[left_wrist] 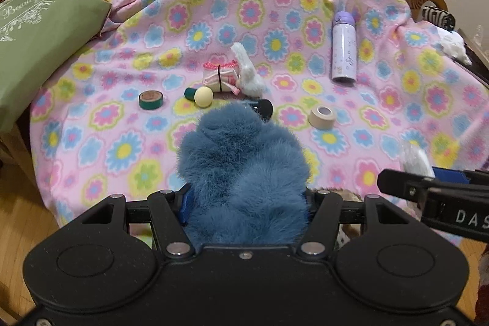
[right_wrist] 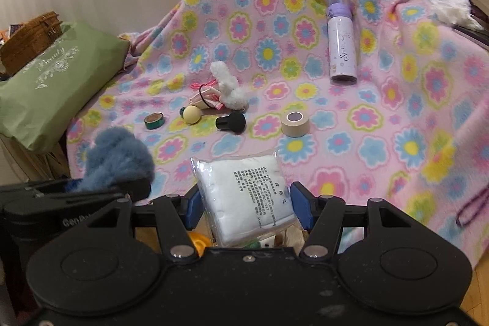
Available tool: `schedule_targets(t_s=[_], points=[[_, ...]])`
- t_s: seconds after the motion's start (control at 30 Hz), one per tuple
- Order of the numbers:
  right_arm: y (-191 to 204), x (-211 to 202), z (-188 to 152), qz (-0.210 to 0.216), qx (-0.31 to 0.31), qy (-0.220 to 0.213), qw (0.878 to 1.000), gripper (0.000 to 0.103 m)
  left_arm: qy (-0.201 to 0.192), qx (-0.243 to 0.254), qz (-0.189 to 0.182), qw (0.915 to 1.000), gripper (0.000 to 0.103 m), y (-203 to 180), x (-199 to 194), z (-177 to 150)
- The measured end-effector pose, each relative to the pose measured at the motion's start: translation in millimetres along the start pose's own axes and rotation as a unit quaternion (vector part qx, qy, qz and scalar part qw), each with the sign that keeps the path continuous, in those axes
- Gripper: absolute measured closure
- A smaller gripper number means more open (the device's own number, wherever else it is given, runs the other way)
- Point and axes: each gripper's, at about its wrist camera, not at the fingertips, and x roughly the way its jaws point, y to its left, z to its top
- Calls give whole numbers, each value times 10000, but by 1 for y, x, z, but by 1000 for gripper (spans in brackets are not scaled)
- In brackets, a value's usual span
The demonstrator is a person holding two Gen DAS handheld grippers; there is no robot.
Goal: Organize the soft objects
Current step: 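Lower both grippers into the basket and open them to drop scrunchie and packet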
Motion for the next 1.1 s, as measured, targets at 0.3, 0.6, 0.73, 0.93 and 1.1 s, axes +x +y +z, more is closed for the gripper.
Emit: schedule_targets(t_s=[0.3, 0.6, 0.73, 0.93, 1.1], points=[[5, -29, -29, 57, 154, -122, 9998, 44, 69, -248, 33, 9997, 46, -5, -24, -29], [-4, -22, -39, 103, 529, 270, 9982, 44, 477, -366, 52, 9982, 46, -1, -11, -43], [-3, -18, -41, 96, 546, 440, 9975, 44, 742, -440, -43, 9963, 46, 1, -2, -50], [-1, -12, -43, 77, 545, 627, 9965, 44, 851, -526, -37, 9950, 46, 4, 2, -54], [1, -10, -43, 110, 484, 668, 9965, 42, 875, -509, 9, 9949, 39, 5, 3, -55]])
